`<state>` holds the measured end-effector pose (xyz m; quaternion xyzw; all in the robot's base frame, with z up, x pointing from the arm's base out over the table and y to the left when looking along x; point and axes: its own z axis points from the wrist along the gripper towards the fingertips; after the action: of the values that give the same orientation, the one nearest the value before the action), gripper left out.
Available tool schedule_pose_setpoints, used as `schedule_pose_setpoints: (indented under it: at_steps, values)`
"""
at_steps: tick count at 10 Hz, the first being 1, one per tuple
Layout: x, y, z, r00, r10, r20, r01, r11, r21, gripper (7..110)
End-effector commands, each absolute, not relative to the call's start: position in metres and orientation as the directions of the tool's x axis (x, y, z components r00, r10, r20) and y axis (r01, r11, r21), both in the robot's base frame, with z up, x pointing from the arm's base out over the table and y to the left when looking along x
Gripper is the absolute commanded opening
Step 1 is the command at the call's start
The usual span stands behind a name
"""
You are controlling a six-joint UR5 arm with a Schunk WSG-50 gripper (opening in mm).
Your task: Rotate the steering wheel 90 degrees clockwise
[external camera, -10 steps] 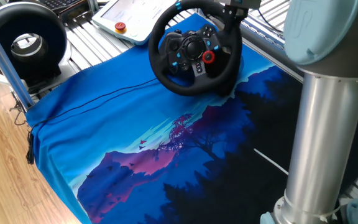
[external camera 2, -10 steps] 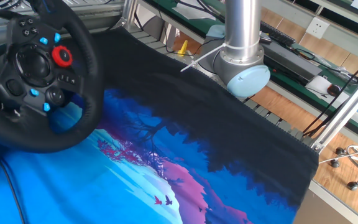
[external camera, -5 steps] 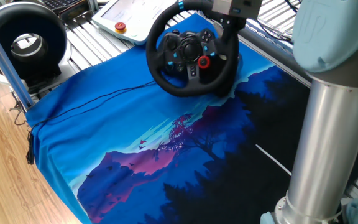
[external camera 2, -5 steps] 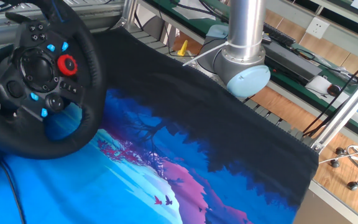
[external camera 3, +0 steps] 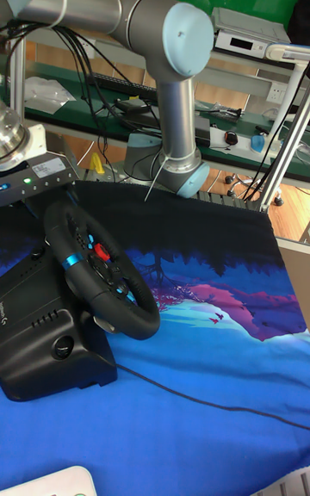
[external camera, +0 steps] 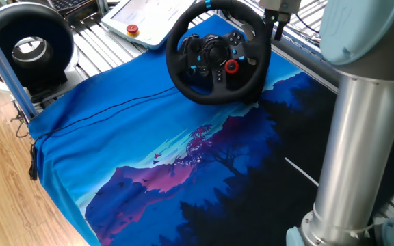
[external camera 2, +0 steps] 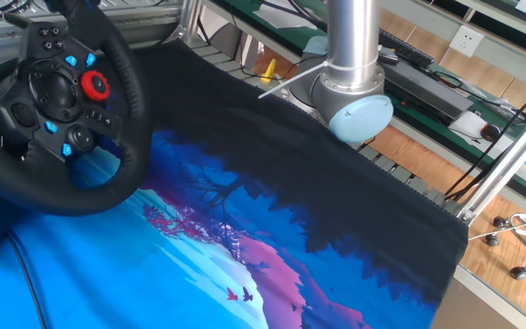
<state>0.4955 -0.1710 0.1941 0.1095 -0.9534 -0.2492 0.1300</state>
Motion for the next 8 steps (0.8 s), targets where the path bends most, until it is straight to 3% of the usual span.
schedule_pose_setpoints:
  at_steps: [1, 2, 3, 5, 8]
  values:
    - [0.504, -0.169, 0.205, -0.939, -0.27, 0.212, -0.133, 0.855, 0.502, 88]
    - [0.518, -0.154, 0.213, -0.946, -0.247, 0.213, -0.11, 0.857, 0.503, 88]
    - [0.531, -0.143, 0.217, -0.952, -0.225, 0.207, -0.096, 0.864, 0.495, 66]
    - [0.548, -0.134, 0.22, -0.962, -0.187, 0.199, -0.081, 0.892, 0.446, 66]
    - [0.565, -0.118, 0.221, -0.973, -0.188, 0.136, -0.102, 0.874, 0.476, 66]
